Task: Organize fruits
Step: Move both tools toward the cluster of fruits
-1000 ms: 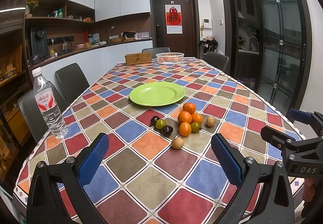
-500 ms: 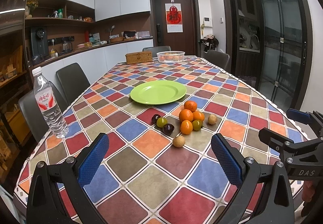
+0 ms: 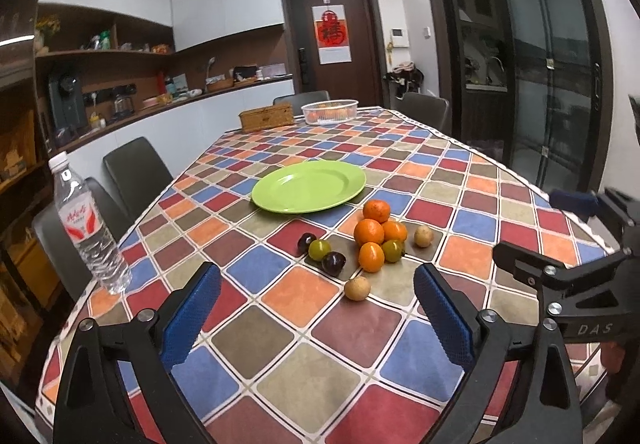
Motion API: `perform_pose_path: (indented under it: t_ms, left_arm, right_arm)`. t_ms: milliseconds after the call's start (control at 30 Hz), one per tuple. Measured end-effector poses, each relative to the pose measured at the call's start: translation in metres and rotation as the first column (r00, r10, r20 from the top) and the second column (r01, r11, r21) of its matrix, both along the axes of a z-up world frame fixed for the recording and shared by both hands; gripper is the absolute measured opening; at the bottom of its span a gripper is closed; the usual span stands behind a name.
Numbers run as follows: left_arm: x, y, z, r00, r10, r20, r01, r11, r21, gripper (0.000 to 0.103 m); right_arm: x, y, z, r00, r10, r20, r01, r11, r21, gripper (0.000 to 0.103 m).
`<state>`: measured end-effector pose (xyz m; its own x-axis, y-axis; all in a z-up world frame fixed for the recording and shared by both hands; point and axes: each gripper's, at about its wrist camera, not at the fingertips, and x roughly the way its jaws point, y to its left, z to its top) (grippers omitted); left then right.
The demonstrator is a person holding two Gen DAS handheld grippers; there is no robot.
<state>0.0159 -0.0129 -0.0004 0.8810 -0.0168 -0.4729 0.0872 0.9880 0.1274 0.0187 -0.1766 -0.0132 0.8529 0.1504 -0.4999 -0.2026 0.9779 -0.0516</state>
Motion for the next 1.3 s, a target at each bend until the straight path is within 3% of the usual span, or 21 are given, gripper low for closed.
perform_pose_path:
  t_ms: [100, 167, 800, 867, 1300]
  left_arm:
    - [0.007, 0.000, -0.007, 1.000, -0.018, -0.018, 0.018, 1.000, 0.009, 0.091]
    - [0.013, 0.000, -0.012, 0.999, -0.027, -0.036, 0.027, 1.000, 0.006, 0.082]
    - [0.069, -0.002, -0.059, 0.968, -0.099, -0.230, 0.091, 0.995, -0.044, 0.058]
    - [0.075, -0.004, -0.062, 0.962, -0.110, -0.251, 0.100, 0.994, -0.051, 0.052]
    - [0.101, -0.009, -0.079, 0.930, -0.147, -0.337, 0.129, 0.989, -0.076, 0.042]
  right_arm:
    - [0.007, 0.005, 0.000, 0.999, 0.031, 0.009, -0.031, 0.999, -0.029, 0.101]
    - [0.013, 0.009, -0.001, 0.999, 0.049, 0.011, -0.049, 0.998, -0.043, 0.099]
    - [0.079, 0.041, -0.042, 0.971, 0.178, -0.157, -0.191, 0.979, -0.070, 0.070]
    - [0.084, 0.041, -0.046, 0.968, 0.182, -0.174, -0.197, 0.978, -0.070, 0.066]
    - [0.118, 0.046, -0.064, 0.940, 0.220, -0.261, -0.236, 0.971, -0.032, 0.050]
